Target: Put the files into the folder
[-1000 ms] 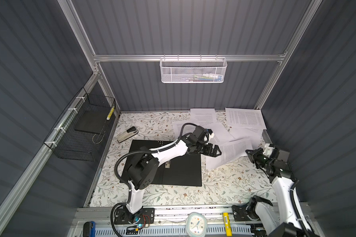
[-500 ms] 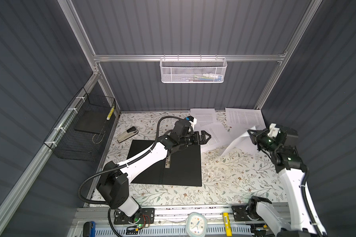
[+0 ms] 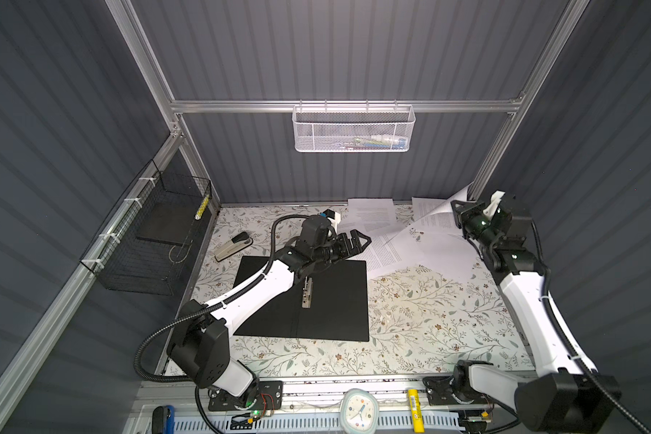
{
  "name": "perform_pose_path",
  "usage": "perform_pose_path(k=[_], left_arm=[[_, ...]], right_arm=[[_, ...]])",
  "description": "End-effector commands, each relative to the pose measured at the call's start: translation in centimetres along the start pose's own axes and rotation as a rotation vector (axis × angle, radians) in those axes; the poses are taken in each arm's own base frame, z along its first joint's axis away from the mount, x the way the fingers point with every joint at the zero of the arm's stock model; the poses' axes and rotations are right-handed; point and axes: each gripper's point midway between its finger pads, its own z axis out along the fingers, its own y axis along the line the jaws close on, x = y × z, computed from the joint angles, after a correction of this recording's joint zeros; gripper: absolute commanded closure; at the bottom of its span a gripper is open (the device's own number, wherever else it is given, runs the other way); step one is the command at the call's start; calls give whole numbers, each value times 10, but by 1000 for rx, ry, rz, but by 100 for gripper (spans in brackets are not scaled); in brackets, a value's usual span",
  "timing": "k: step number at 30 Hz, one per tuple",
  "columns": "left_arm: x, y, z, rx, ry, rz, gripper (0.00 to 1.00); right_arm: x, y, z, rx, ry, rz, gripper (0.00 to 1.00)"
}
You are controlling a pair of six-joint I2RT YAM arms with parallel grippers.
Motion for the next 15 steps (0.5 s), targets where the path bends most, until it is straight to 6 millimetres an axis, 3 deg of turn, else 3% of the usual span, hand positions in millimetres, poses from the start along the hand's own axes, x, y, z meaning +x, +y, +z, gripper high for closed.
perform_pose_path(k=[1, 4, 7, 9, 12, 15], left_arm=[[14, -5, 16, 94, 87, -35, 0], [30, -3, 40, 154, 145, -95, 0], [48, 0, 58, 168, 180, -122, 0], [62, 3, 66, 164, 199, -142, 0], [77, 25, 66, 94, 176, -218, 0], [87, 55, 52, 39, 107, -321, 0]], right_arm=[[12, -52, -8, 72, -84, 80, 100], [49, -101, -10, 136, -82, 144, 100], [90, -128, -7, 172, -67, 176, 100], [120, -135, -2, 190, -36, 170, 100], [159, -150, 12, 242, 33, 163, 100], [177, -167, 20, 274, 52, 197, 100]])
